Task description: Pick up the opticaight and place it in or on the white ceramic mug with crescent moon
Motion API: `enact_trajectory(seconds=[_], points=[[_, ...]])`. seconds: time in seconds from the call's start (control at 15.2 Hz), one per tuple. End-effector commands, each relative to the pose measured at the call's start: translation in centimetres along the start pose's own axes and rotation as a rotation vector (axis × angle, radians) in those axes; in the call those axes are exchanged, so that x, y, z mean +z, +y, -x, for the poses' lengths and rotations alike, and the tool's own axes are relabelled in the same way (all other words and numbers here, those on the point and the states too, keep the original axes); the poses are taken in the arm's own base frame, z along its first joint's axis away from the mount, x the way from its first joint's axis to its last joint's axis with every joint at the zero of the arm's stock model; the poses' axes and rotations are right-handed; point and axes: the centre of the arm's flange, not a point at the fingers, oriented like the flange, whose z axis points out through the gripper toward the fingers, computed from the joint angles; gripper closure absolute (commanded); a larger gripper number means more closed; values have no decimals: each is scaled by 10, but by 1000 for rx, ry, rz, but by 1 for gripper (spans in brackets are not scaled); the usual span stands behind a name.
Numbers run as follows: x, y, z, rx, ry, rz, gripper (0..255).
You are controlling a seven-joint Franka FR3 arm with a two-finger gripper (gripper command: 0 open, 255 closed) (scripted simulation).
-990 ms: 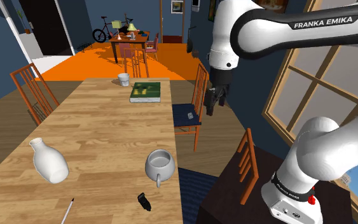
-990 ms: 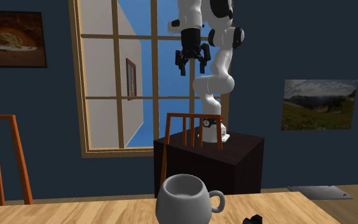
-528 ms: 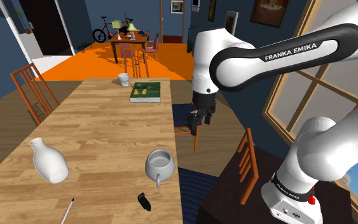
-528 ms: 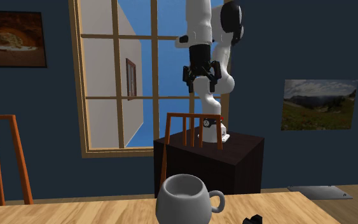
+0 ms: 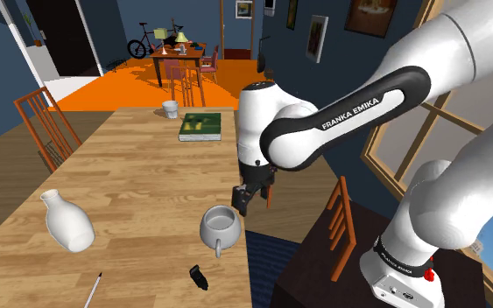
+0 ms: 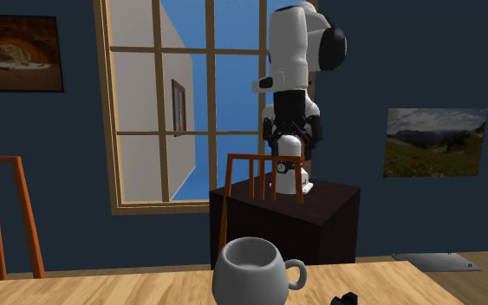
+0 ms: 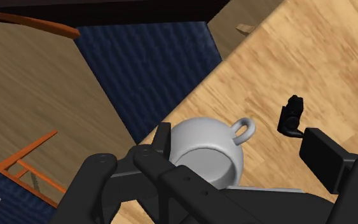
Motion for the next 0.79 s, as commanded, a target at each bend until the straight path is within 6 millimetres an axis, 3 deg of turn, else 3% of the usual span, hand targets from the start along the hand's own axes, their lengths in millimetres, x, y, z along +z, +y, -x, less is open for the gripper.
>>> enact_trajectory(seconds=[0.0,0.73], points=[[21,-17,-8,7,-1,-2,0],[133,-101,-47,41,-8,-2,0]])
